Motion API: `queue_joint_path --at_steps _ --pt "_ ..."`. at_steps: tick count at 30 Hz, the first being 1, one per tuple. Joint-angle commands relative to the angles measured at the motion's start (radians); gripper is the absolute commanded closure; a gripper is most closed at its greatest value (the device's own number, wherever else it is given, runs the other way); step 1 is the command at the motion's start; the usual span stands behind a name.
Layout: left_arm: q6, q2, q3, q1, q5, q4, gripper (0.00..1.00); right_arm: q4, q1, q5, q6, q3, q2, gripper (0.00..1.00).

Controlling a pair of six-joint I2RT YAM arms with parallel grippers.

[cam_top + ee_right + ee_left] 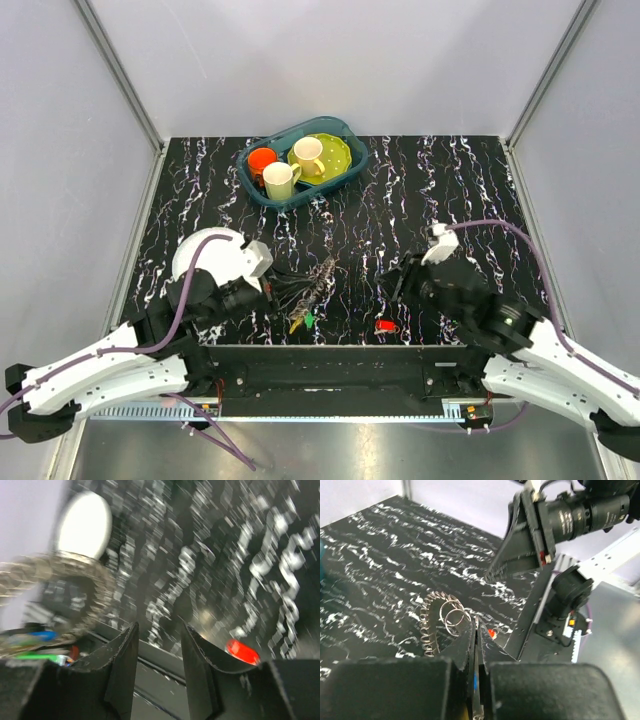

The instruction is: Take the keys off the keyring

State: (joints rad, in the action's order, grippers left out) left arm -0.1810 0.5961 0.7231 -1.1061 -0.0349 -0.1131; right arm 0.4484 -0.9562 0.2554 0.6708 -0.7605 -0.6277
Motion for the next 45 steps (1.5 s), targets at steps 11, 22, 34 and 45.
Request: queue_joint_path --at_steps 11,22,34,45 --pt "0.089 -0.139 -0.053 0.002 0.11 -0.131 1.0 0.26 -0.003 0.062 0.388 0.236 -0.2 0.52" --pt "0.086 -0.154 -0.051 0.002 0.095 -0.142 1.0 0.124 -0.003 0.085 0.337 0.257 -0.435 0.5" --pt "0.084 -0.15 -0.05 0.002 0.093 -0.142 1.0 0.027 -0.001 0.084 0.332 0.276 -0.567 0.61" --pt "0.086 -0.159 -0.053 0.002 0.098 -0.143 1.0 0.026 -0.003 0.139 0.348 0.224 -0.555 1.0"
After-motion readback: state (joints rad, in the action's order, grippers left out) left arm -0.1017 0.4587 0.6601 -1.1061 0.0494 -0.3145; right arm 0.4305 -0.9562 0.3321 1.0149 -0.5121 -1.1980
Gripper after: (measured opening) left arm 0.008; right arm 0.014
